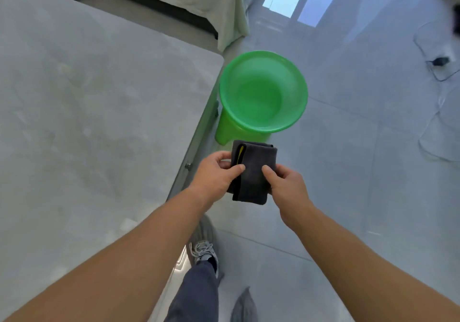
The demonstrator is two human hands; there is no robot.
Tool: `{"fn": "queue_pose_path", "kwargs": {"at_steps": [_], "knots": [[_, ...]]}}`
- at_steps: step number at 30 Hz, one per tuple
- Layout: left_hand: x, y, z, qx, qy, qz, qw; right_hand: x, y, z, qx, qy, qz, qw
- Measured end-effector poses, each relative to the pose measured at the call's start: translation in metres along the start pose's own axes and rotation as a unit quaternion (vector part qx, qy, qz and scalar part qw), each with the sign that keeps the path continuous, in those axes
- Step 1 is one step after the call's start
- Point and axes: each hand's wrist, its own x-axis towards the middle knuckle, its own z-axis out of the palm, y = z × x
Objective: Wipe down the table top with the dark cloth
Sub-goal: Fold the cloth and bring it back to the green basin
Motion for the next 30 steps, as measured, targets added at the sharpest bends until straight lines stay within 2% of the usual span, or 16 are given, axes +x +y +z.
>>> {"fn": "queue_pose_path", "kwargs": {"at_steps": [7, 11, 15, 17, 22, 26, 30], "knots": [[0.120, 0.007, 0.013, 0.074, 0.005, -0.015, 0.997, 0.108, -0.010, 0.012, -0.038, 0.042, -0.023, 0.998], [0.170, -0.001, 0.019, 0.101, 0.004, -0.025, 0.995, 0.156, 0.002, 0.007, -0.100, 0.038, -0.056, 0.993], [0.202, -0.004, 0.025, 0.113, 0.010, -0.022, 0.993, 0.194, 0.013, 0.002, -0.170, -0.004, -0.097, 0.981], [0.212, -0.004, 0.028, 0.122, 0.019, -0.015, 0.992, 0.207, 0.014, 0.000, -0.225, -0.017, -0.124, 0.966], [0.221, -0.001, 0.036, 0.152, 0.037, 0.000, 0.988, 0.226, 0.013, -0.006, -0.401, 0.009, -0.199, 0.894], [0.223, -0.002, 0.037, 0.221, 0.042, 0.032, 0.974, 0.238, 0.013, -0.011, -0.458, 0.013, -0.241, 0.855], [0.220, -0.009, 0.033, 0.356, 0.008, 0.072, 0.932, 0.245, 0.016, -0.013, -0.472, 0.023, -0.264, 0.841]]}}
